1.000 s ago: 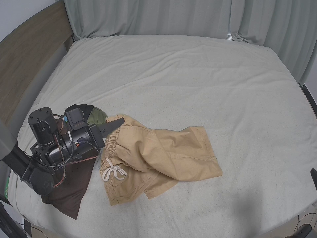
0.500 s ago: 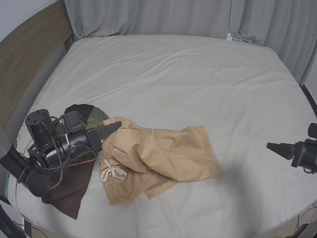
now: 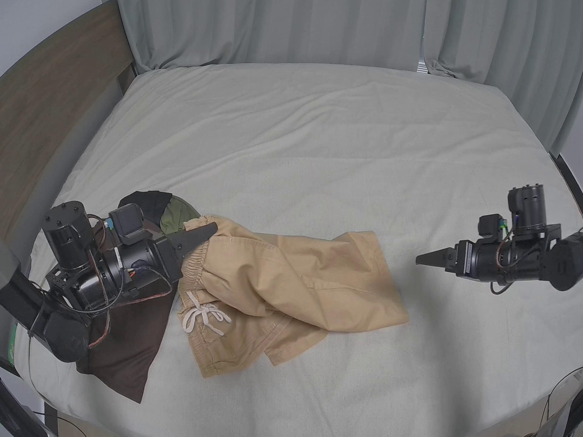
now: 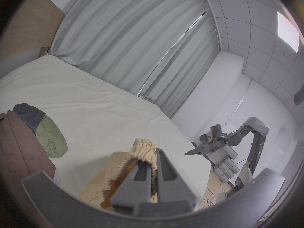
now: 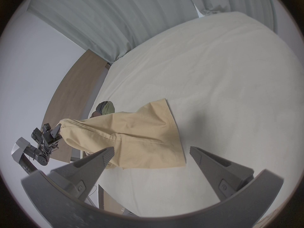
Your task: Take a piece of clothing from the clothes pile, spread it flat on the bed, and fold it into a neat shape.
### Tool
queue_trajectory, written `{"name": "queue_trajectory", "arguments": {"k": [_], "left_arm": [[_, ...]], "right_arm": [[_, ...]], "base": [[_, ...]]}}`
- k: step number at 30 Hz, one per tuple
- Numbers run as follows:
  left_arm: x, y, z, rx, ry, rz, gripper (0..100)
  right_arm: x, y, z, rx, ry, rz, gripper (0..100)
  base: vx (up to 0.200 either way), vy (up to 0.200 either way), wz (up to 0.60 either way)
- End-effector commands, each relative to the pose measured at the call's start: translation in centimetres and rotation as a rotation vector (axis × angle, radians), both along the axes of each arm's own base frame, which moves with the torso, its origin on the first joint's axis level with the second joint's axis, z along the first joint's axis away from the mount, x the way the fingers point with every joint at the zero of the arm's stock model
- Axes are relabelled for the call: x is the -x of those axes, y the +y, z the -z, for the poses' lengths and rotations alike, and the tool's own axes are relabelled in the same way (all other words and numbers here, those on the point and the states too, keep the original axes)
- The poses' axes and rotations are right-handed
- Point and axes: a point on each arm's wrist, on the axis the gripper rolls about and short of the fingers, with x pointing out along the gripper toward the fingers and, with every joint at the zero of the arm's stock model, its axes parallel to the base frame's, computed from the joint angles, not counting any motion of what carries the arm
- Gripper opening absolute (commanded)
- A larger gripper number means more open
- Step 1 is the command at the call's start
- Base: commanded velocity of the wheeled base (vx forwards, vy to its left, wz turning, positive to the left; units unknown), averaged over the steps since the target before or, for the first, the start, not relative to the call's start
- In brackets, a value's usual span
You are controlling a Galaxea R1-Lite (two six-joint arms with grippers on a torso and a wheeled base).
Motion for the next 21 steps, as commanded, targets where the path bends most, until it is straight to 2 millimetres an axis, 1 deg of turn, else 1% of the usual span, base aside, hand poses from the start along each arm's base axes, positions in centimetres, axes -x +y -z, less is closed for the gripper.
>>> {"name": "queue_trajectory", "arguments": {"k": [1, 3, 4, 6, 11, 13, 18, 20, 21], "left_arm": [[0.4, 0.1, -0.5, 0.003, -0.017, 0.002, 0], [0.5, 0.1, -0.5, 0.004, -0.019, 0.003, 0], [0.5, 0.1, -0.5, 0.004, -0.019, 0.003, 0], [0.6, 0.1, -0.3, 0.002, -0.011, 0.004, 0], [0.7, 0.1, -0.2, 0.000, -0.005, 0.005, 0], [0.8, 0.1, -0.1, 0.000, -0.004, 0.005, 0], [1.0, 0.1, -0.1, -0.001, -0.002, 0.005, 0], [1.1, 0.2, -0.3, 0.001, -0.008, 0.007, 0], [1.1, 0.2, -0.3, 0.001, -0.008, 0.007, 0]], "right_arm": [[-4.0, 0.0, 4.1, -0.028, 0.090, -0.021, 100], [-5.0, -0.2, 5.0, -0.037, 0.110, -0.025, 100], [-5.0, -0.2, 5.0, -0.037, 0.110, -0.025, 100], [-6.5, -0.3, 6.6, -0.033, 0.138, -0.015, 100], [-8.2, 0.0, 8.9, -0.033, 0.180, -0.013, 100], [-8.7, 0.2, 9.5, -0.041, 0.194, -0.010, 100], [-9.5, 0.7, 10.1, -0.090, 0.220, -0.030, 100], [-9.9, 1.4, 11.0, -0.102, 0.244, -0.039, 100], [-10.0, 1.5, 11.0, -0.104, 0.246, -0.039, 100]], "base": [[0.000, 0.000, 0.00], [0.000, 0.000, 0.00], [0.000, 0.000, 0.00], [0.000, 0.000, 0.00], [0.000, 0.000, 0.00], [0.000, 0.000, 0.00], [0.000, 0.000, 0.00], [0.000, 0.000, 0.00], [0.000, 0.000, 0.00]]}}
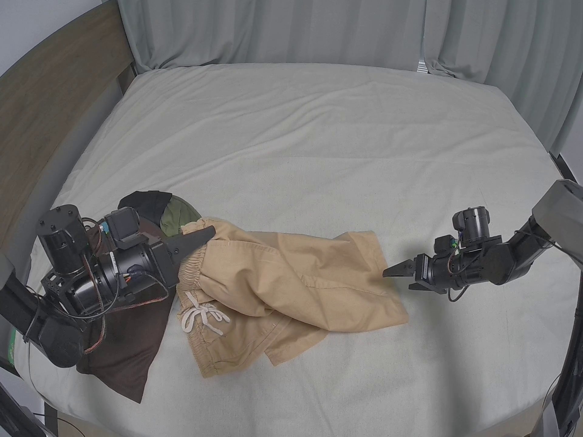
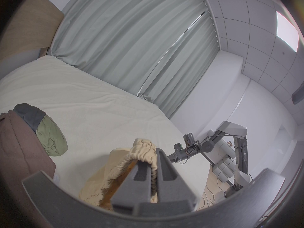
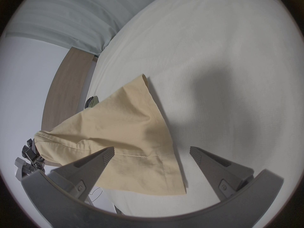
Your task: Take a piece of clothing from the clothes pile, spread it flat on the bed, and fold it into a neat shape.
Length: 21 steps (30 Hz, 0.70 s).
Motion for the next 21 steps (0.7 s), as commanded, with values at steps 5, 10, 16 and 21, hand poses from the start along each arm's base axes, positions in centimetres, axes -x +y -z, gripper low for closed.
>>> {"name": "queue_trajectory", "arguments": {"k": [5, 10, 16, 21], "left_arm": [[0.1, 0.1, -0.1, 0.002, -0.004, -0.002, 0], [0.1, 0.1, 0.0, 0.000, 0.001, -0.003, 0], [0.0, 0.2, 0.0, 0.001, -0.002, -0.006, 0], [0.0, 0.2, 0.0, 0.001, -0.001, -0.006, 0]], "right_arm": [[-0.5, 2.1, 1.8, -0.061, 0.078, -0.036, 100], [-0.1, 2.3, 1.3, -0.107, 0.088, -0.073, 100], [1.7, 1.6, -1.3, -0.140, 0.058, -0.091, 100], [2.7, 1.1, -3.0, -0.184, 0.025, -0.127, 100]], "base": [[0.000, 0.000, 0.00], [0.000, 0.000, 0.00], [0.000, 0.000, 0.00], [0.000, 0.000, 0.00]]}}
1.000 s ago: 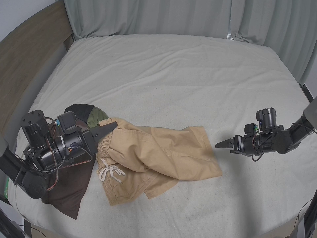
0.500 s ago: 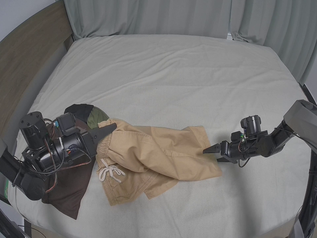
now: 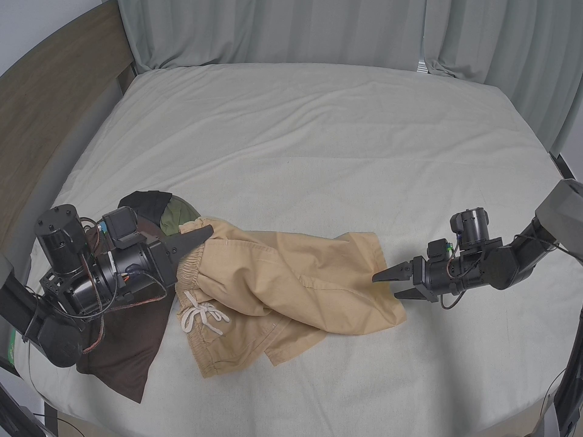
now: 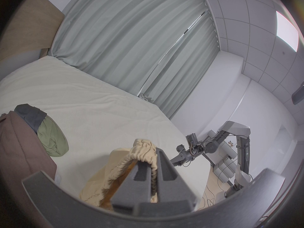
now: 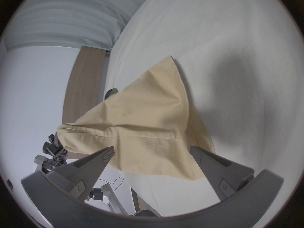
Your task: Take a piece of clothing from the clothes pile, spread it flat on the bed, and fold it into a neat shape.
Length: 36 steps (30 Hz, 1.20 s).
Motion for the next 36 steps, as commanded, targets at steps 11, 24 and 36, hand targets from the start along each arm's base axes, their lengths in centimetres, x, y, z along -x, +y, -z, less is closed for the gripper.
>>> {"name": "queue_trajectory", "arguments": {"k": [11, 24, 36], "left_arm": [[0.0, -0.1, 0.0, 0.002, -0.001, 0.001, 0], [0.0, 0.0, 0.2, -0.001, 0.011, 0.000, 0], [0.1, 0.0, 0.6, -0.008, 0.024, 0.000, 0]], "right_arm": [[-2.9, -1.1, 3.3, 0.022, -0.082, 0.067, 100], [-2.7, 0.2, 3.9, 0.021, -0.073, 0.026, 100], [-1.6, 1.4, 2.8, 0.019, -0.086, -0.009, 0]], "base": [[0.000, 0.000, 0.00], [0.000, 0.000, 0.00], [0.000, 0.000, 0.00]]}}
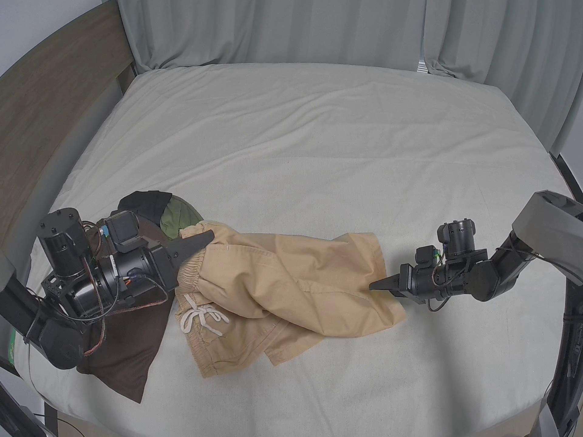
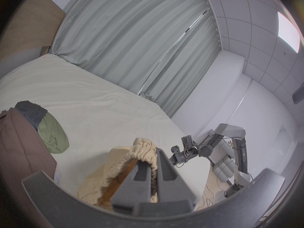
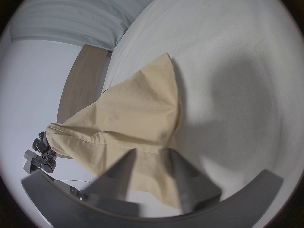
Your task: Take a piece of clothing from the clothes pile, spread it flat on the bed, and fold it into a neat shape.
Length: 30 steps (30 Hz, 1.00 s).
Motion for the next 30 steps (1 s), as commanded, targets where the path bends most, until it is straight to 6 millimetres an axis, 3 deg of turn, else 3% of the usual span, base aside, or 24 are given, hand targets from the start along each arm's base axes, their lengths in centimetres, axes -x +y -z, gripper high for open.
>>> {"name": "queue_trajectory", "arguments": {"k": [1, 7, 11, 14, 20, 21, 26, 30], "left_arm": [[0.0, 0.0, 0.1, -0.002, 0.005, 0.000, 0], [-0.1, 0.0, 0.5, -0.005, 0.014, 0.000, 0], [-0.1, 0.0, 0.4, 0.000, 0.006, -0.001, 0], [-0.6, 0.0, 0.5, 0.006, -0.004, -0.009, 0], [-2.2, 0.9, 1.3, 0.023, -0.028, -0.058, 0], [-2.3, 1.0, 1.4, 0.029, -0.030, -0.061, 0], [-2.2, 1.0, 1.3, 0.064, -0.029, -0.060, 0], [-2.1, 1.0, 1.1, 0.069, -0.034, -0.058, 0]], "right_arm": [[0.2, 0.3, -0.2, 0.000, -0.004, -0.008, 0], [-0.2, 0.4, 1.3, -0.001, -0.021, -0.004, 0], [0.7, -0.2, 0.1, -0.027, -0.054, -0.001, 0], [2.0, -1.5, -2.2, -0.101, -0.066, -0.036, 0], [2.6, -1.9, -1.9, -0.128, -0.029, -0.059, 0], [2.5, -1.8, -1.9, -0.129, -0.032, -0.061, 100], [1.4, -0.3, 0.6, -0.126, -0.019, -0.083, 100], [1.0, 0.5, 1.1, -0.132, -0.035, -0.099, 100]], "base": [[0.000, 0.000, 0.00], [0.000, 0.000, 0.00], [0.000, 0.000, 0.00], [0.000, 0.000, 0.00], [0.000, 0.000, 0.00], [0.000, 0.000, 0.00], [0.000, 0.000, 0.00], [0.000, 0.000, 0.00]]}}
